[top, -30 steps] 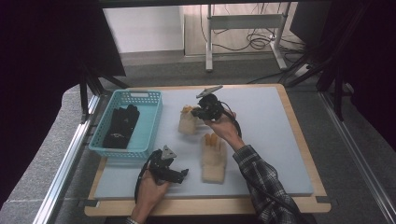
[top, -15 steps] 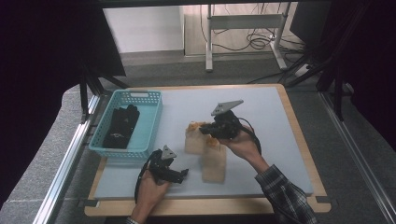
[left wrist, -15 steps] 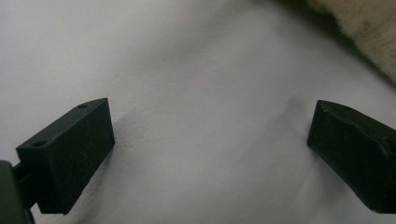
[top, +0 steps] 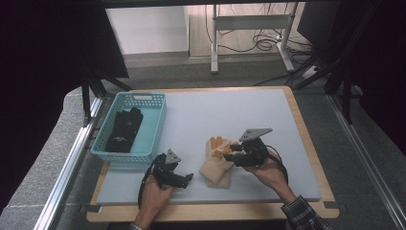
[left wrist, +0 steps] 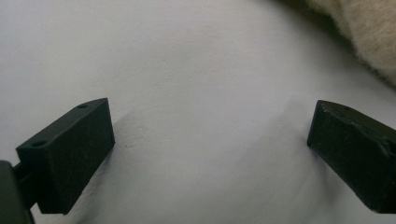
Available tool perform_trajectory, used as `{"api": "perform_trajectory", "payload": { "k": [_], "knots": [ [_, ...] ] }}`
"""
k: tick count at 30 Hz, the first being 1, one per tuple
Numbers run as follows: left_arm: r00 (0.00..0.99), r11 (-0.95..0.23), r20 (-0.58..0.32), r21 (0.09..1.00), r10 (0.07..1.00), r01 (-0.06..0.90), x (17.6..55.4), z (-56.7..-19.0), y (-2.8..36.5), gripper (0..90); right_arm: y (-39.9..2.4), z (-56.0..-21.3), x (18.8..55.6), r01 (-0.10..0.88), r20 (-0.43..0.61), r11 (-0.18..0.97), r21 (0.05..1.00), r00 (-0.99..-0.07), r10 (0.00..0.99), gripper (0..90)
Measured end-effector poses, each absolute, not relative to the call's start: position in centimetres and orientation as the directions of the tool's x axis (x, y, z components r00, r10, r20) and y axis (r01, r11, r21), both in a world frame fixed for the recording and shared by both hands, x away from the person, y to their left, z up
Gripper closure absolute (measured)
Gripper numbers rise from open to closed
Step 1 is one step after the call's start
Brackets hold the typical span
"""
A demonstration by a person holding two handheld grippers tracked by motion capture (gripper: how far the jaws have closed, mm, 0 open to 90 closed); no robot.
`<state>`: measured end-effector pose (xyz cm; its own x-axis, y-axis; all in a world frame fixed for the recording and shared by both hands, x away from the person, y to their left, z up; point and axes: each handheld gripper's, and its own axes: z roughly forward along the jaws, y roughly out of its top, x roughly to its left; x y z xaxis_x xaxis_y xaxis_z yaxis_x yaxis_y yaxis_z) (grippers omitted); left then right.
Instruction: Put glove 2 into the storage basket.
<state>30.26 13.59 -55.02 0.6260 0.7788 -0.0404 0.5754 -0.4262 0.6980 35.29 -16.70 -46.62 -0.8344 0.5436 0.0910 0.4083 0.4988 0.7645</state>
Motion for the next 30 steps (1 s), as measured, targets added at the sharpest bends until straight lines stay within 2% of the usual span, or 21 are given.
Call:
{"api": "perform_trajectory", "payload": {
  "k": [6,9,10,11,12,14,18,25,28,30],
  "knots": [
    [0.626,-0.426,-0.040,0.698,0.779,0.575,30.3,-55.0,13.6,0.9,-15.1,-47.2,35.1,0.474,0.128,0.474,0.742,-0.795,0.593,38.7],
    [0.626,-0.426,-0.040,0.698,0.779,0.575,30.3,-55.0,13.6,0.9,-14.1,-47.8,35.4,0.492,0.139,0.450,0.746,-0.774,0.617,37.2],
    [0.626,-0.426,-0.040,0.698,0.779,0.575,30.3,-55.0,13.6,0.8,-13.7,-48.0,35.5,0.492,0.138,0.446,0.747,-0.772,0.621,38.2],
    [0.626,-0.426,-0.040,0.698,0.779,0.575,30.3,-55.0,13.6,0.9,-13.3,-48.3,35.7,0.488,0.125,0.455,0.745,-0.773,0.622,42.1],
    [0.626,-0.426,-0.040,0.698,0.779,0.576,30.2,-55.0,13.6,0.9,-13.0,-48.6,35.8,0.480,0.096,0.478,0.735,-0.772,0.628,50.2],
    [0.626,-0.426,-0.041,0.698,0.779,0.576,30.2,-55.0,13.6,0.9,-12.5,-49.1,36.0,0.462,0.050,0.519,0.719,-0.779,0.625,56.5],
    [0.626,-0.427,-0.040,0.698,0.779,0.575,30.3,-55.0,13.6,0.9,-12.8,-48.4,35.8,0.380,-0.005,0.566,0.731,-0.827,0.562,61.0],
    [0.625,-0.425,-0.043,0.697,0.779,0.577,30.2,-55.0,13.6,0.9,-12.2,-44.5,35.4,0.235,-0.040,0.613,0.754,-0.915,0.400,61.0],
    [0.626,-0.426,-0.041,0.698,0.779,0.575,30.3,-55.0,13.6,0.8,-11.1,-45.6,35.5,0.230,-0.018,0.676,0.700,-0.941,0.339,56.1],
    [0.626,-0.427,-0.040,0.698,0.779,0.575,30.3,-55.0,13.6,0.9,-10.9,-46.9,35.7,0.246,-0.024,0.703,0.667,-0.936,0.351,46.2]
  ]
}}
